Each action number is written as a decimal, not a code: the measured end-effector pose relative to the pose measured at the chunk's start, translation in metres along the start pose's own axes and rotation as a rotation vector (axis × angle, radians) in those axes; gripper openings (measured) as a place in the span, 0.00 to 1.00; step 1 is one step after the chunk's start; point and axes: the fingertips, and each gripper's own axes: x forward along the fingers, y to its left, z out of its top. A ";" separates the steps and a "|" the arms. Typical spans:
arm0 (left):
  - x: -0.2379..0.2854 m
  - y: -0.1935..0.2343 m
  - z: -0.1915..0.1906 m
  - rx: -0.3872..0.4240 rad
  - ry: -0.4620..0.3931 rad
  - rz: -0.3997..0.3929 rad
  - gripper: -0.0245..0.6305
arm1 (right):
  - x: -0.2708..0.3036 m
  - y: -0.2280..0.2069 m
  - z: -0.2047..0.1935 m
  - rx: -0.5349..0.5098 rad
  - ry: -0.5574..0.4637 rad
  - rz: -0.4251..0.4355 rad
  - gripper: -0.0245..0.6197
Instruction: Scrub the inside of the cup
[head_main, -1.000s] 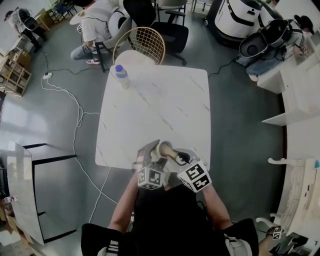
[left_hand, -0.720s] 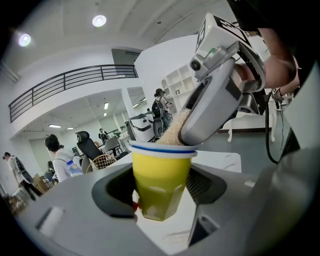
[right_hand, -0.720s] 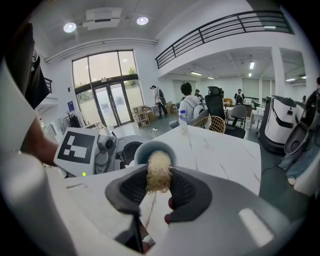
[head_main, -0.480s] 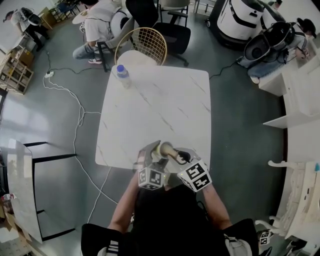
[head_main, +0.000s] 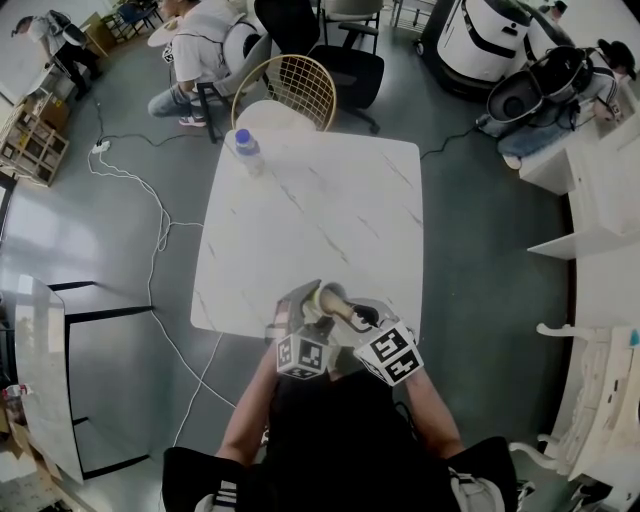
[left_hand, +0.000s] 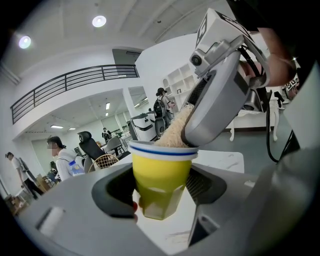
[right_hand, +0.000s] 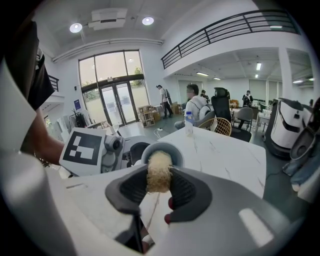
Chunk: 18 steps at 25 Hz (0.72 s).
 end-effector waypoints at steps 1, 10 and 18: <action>0.000 -0.001 0.000 0.002 0.002 0.000 0.50 | 0.000 -0.001 -0.001 0.004 0.003 0.000 0.20; 0.002 -0.003 0.000 0.003 0.001 -0.016 0.50 | 0.000 -0.014 -0.006 0.023 0.022 -0.024 0.20; 0.002 -0.002 -0.004 0.039 0.014 -0.013 0.50 | 0.003 -0.013 -0.001 0.014 0.020 -0.027 0.20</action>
